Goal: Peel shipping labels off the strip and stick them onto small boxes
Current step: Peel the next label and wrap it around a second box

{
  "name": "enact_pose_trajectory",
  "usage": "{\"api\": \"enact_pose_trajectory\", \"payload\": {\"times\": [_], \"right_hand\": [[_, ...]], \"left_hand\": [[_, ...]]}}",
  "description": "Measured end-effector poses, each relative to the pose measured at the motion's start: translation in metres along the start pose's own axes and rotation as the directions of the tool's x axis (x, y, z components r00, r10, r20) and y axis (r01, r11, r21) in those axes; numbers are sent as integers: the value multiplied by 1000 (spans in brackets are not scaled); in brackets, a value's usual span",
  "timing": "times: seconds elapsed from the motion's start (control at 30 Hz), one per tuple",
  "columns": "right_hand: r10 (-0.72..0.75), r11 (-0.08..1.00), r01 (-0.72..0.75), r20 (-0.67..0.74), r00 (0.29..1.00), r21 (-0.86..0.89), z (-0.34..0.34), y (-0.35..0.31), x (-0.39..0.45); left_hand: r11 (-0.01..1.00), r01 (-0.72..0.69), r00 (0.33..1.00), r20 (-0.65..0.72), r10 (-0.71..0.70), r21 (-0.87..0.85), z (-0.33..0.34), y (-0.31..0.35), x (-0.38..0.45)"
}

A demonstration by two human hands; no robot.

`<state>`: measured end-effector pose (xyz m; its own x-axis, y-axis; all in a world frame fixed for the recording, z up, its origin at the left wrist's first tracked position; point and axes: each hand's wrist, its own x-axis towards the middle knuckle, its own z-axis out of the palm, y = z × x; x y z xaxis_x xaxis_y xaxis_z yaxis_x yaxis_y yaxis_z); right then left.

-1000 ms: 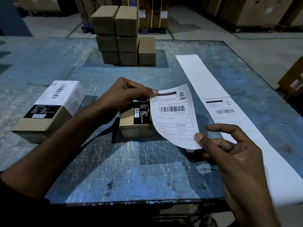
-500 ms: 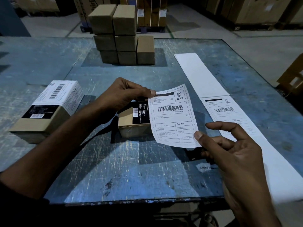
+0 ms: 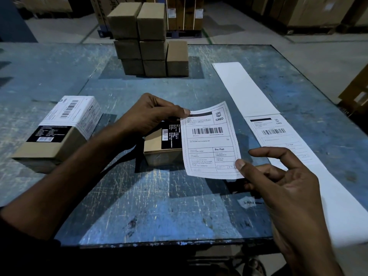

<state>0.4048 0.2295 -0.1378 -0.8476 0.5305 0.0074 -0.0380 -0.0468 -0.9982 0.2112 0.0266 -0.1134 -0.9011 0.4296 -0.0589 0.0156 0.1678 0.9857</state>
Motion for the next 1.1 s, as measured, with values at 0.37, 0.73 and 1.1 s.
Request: {"api": "enact_pose_trajectory", "payload": {"times": [0.37, 0.73, 1.1], "right_hand": [[15, 1000, -14, -14, 1000, 23, -2, 2, 2], [15, 999, -12, -48, 999, 53, 0, 1, 1], [7, 999, -6, -41, 999, 36, 0, 2, 1]], "left_hand": [[999, -20, 1000, -6, 19, -28, 3, 0, -2], [992, -119, 993, -16, 119, -42, 5, -2, -6], [993, -112, 994, -17, 111, -29, 6, -3, -6]]}}
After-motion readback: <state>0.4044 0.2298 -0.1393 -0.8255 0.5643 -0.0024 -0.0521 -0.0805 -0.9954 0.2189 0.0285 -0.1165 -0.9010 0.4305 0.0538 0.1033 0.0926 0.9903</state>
